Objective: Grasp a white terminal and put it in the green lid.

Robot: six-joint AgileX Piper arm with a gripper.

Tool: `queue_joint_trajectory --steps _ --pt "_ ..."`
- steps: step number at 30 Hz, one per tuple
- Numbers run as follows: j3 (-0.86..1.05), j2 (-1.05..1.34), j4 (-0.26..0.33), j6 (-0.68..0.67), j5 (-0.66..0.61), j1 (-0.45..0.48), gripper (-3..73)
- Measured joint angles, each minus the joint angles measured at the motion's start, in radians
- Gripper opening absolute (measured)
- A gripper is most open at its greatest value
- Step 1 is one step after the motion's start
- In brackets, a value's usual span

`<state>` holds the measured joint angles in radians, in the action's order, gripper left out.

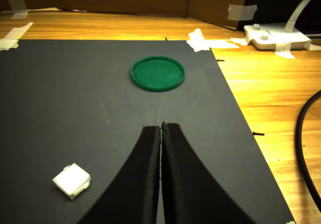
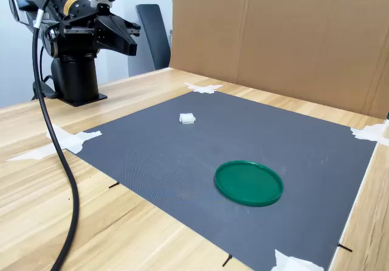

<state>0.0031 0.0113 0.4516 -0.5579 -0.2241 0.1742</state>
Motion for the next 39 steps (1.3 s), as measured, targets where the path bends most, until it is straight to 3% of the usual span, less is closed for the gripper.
queue_joint_trajectory --steps 27,34,36,39 --pt "-0.001 0.000 0.000 -0.004 -0.001 0.000 -2.8" --pt "-0.163 -0.202 -0.003 -0.031 -0.012 0.000 -2.8" --pt "-0.233 -0.290 -0.010 -0.055 -0.042 0.000 -2.8" --pt "-0.430 -0.453 -0.089 -0.124 -0.283 0.000 -2.8"
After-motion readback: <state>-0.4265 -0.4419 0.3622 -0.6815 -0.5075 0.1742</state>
